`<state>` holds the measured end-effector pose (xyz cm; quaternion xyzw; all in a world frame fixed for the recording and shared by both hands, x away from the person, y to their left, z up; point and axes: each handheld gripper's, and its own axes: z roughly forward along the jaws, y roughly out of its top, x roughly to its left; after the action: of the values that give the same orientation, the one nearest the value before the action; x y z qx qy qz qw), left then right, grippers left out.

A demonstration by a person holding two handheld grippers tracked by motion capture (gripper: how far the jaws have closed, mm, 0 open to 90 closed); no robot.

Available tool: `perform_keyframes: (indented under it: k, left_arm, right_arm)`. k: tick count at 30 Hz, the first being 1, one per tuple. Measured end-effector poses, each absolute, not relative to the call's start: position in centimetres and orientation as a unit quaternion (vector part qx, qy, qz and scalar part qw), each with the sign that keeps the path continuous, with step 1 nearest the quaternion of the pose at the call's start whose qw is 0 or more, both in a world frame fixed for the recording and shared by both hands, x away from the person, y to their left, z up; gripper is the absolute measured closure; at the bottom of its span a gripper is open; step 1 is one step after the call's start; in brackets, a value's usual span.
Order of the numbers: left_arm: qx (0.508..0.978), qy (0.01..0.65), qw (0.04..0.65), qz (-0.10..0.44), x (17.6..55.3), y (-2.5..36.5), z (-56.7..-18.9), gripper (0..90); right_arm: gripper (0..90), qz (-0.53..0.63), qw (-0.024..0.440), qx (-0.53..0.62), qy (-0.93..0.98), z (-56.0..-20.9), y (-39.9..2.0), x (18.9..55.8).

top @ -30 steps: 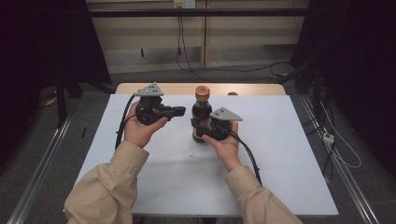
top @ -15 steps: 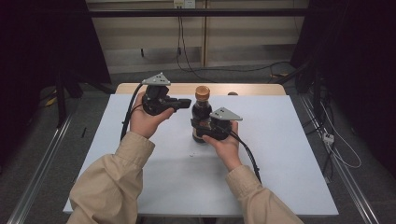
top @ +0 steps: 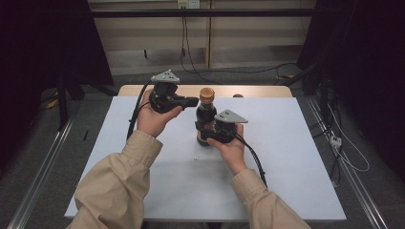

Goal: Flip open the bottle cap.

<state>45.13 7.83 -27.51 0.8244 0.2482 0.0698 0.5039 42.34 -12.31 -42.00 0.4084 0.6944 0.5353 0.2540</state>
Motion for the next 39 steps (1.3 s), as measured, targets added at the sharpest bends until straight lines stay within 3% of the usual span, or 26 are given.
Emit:
perform_keyframes:
  k: [12,18,21,39]
  left_arm:
    - [0.827,0.249,0.495,0.095,45.1,7.0,-26.8,90.0]
    - [0.84,0.229,0.486,0.078,44.8,6.0,-26.6,90.0]
    - [0.843,0.235,0.472,0.1,44.4,5.3,-26.4,90.0]
    - [0.831,0.254,0.479,0.123,44.8,6.5,-26.5,90.0]
  right_arm:
    - [31.1,0.533,0.257,0.405,0.697,-42.0,-12.3,42.3]
    - [31.3,0.532,0.256,0.409,0.695,-42.0,-12.3,42.3]
    - [31.3,0.532,0.258,0.412,0.693,-42.0,-12.3,42.3]
    - [31.0,0.531,0.259,0.412,0.694,-42.0,-12.2,42.3]
